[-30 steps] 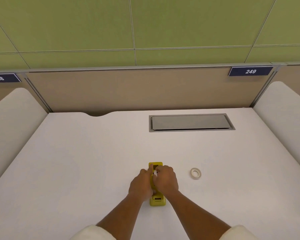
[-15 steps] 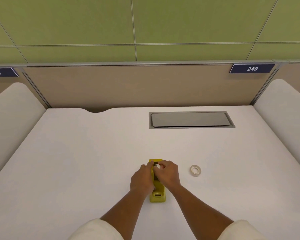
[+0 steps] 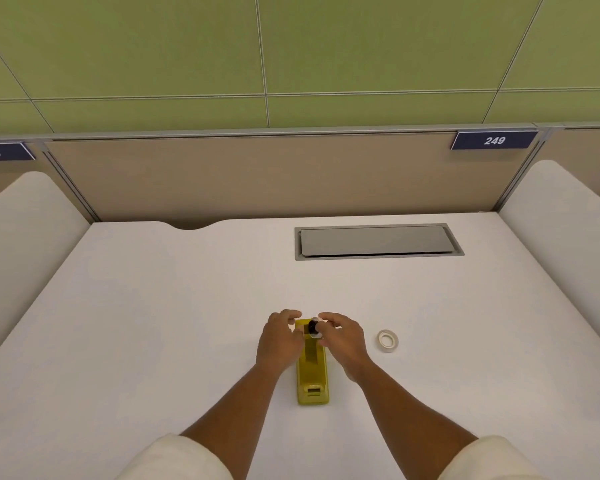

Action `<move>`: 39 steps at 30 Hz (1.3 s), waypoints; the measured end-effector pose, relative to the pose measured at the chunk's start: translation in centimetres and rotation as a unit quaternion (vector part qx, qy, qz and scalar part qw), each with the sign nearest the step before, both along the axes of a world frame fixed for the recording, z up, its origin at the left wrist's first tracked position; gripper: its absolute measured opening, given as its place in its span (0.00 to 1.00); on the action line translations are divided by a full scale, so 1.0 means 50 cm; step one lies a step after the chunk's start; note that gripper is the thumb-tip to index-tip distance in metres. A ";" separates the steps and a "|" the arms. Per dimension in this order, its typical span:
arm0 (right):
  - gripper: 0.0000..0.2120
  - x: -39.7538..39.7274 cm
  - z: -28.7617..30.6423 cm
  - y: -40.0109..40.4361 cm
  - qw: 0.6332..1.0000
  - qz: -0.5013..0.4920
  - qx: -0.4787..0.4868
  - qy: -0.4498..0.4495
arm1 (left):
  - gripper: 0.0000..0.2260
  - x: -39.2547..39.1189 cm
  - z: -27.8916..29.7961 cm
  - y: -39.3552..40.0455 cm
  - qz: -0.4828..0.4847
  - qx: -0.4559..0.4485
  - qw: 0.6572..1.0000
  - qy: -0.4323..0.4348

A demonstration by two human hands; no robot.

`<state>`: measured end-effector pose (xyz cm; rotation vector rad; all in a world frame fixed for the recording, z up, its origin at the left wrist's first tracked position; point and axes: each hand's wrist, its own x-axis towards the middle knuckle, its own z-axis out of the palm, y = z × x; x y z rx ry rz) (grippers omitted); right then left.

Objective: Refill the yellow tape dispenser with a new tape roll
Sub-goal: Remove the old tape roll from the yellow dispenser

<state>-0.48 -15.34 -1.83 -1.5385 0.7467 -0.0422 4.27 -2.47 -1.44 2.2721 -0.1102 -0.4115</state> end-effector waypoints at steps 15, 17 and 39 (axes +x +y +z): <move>0.17 -0.021 0.006 -0.016 0.994 0.085 -0.047 -0.059 | 0.12 0.001 0.037 -0.016 0.093 -0.286 0.925 0.233; 0.17 -0.022 0.008 -0.018 0.993 0.088 -0.053 -0.062 | 0.13 0.000 0.038 -0.016 0.094 -0.294 0.920 0.241; 0.16 -0.064 0.030 -0.057 0.986 0.153 0.020 -0.070 | 0.12 -0.038 0.029 -0.006 0.125 -0.393 0.837 0.359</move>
